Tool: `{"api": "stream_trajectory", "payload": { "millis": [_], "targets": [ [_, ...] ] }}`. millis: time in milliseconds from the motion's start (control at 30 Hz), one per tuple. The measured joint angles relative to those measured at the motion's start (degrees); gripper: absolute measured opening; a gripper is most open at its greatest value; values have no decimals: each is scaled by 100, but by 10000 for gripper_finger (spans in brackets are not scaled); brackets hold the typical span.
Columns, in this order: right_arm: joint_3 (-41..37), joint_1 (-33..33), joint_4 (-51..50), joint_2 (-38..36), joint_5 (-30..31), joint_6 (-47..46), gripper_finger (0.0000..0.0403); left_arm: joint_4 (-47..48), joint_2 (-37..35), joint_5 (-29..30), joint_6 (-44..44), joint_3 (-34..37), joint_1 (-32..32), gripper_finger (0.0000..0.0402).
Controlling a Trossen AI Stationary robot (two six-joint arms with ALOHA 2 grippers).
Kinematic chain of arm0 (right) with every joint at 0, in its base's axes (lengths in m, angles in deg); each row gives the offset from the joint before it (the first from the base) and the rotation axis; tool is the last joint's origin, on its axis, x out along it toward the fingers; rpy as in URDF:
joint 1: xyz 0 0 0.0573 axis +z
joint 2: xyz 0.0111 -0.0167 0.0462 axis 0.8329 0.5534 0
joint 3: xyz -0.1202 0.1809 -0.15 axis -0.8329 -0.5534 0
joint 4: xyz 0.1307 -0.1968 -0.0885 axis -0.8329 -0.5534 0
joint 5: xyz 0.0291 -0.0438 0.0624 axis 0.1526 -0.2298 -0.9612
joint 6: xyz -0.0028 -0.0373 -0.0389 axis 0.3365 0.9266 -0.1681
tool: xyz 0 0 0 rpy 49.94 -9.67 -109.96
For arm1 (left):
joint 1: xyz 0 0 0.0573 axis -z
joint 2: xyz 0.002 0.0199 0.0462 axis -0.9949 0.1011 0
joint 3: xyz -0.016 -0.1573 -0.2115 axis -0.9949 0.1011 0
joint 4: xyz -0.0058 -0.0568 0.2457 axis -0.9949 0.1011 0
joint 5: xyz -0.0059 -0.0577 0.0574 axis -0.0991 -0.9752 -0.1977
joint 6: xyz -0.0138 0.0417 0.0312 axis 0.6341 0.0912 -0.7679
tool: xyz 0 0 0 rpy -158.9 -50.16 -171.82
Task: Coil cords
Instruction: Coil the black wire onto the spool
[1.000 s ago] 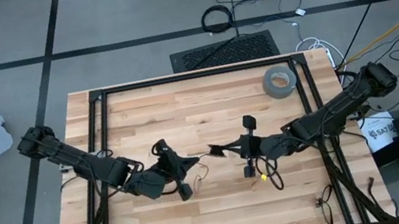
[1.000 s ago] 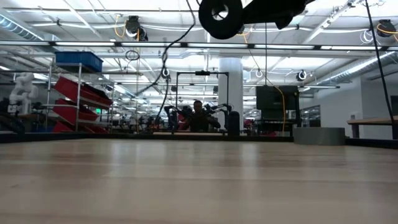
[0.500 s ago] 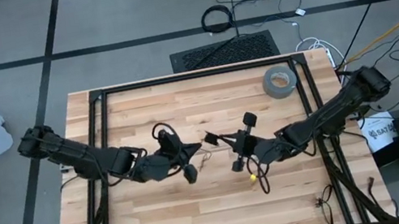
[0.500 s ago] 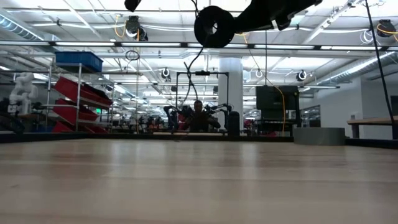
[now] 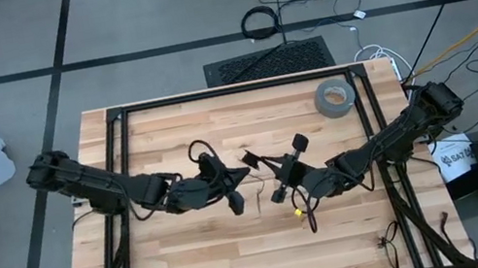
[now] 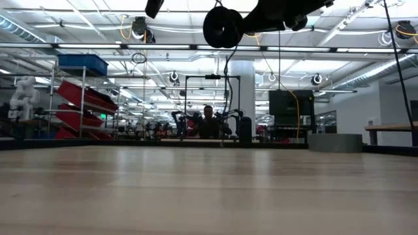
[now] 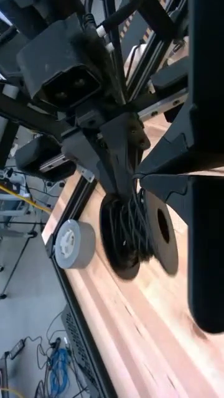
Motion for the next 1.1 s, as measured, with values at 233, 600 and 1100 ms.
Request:
{"api": "stream_trajectory", "payload": {
  "millis": [233, 600, 1100],
  "targets": [
    [0, 0, 0, 0, 160, -195, 0, -641, 326, -1, -49, 0, -62, 6],
    [0, -7, 29, -4, 131, -360, 0, -1048, 409, -3, -307, 2, -93, 19],
    [0, -35, 530, -7, -80, -347, 0, -1284, 463, -149, -458, 2, -73, 126]
  ]
}}
